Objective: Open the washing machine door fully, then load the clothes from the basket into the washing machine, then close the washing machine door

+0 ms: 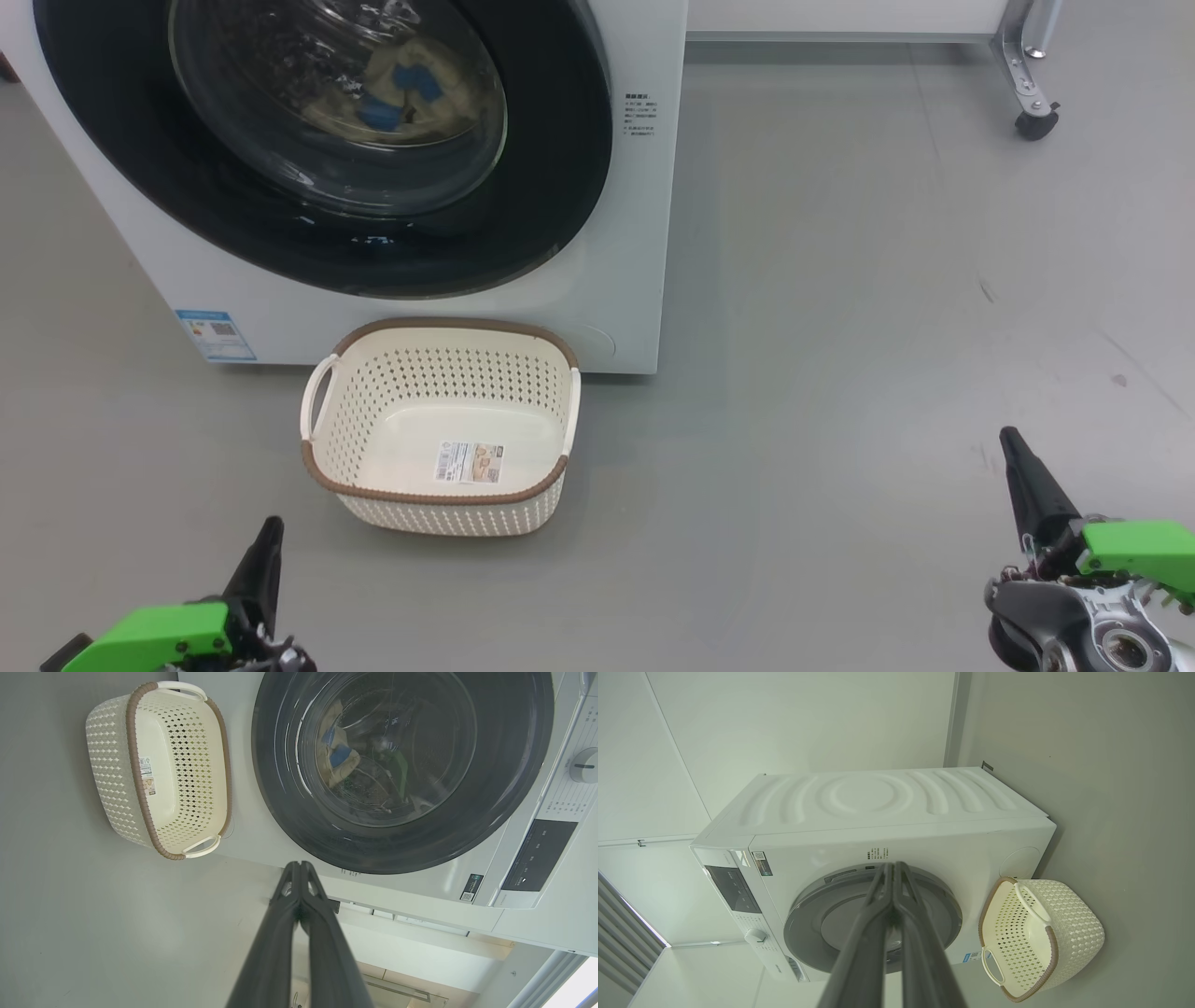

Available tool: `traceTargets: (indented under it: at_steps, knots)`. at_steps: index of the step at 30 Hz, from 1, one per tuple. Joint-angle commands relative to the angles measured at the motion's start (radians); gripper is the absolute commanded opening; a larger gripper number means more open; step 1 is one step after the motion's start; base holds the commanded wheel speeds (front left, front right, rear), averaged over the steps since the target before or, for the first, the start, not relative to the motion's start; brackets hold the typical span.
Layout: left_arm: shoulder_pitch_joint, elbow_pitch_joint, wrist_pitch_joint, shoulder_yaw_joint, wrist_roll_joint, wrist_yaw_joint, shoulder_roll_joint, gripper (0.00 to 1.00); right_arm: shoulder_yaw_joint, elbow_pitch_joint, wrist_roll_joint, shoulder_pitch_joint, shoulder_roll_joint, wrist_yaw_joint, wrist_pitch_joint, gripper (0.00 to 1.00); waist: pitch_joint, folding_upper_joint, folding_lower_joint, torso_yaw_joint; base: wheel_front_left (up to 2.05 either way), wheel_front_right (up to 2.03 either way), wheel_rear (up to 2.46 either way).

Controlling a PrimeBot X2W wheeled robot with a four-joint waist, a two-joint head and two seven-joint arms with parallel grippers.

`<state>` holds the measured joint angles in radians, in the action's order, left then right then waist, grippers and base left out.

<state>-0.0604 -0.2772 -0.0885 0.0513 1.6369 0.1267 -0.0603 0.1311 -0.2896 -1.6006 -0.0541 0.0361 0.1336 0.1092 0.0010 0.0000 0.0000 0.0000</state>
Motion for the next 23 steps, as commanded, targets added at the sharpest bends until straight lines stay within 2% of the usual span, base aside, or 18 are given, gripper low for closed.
traceTargets:
  at_steps: [1, 23]
  knots:
    - [-0.051, 0.028, -0.004, 0.037, -0.007, 0.004, -0.009, 0.00, -0.016, 0.040, -0.007, -0.060, 0.014, -0.003, 0.005, 0.00, 0.000, 0.0000, 0.0000, 0.000, 0.00, 0.00, 0.00]
    - [-0.052, 0.028, -0.007, 0.041, -0.010, 0.004, -0.006, 0.00, -0.016, 0.040, -0.007, -0.060, 0.014, -0.003, 0.005, 0.00, 0.000, 0.0000, 0.0000, 0.000, 0.00, 0.00, 0.00]
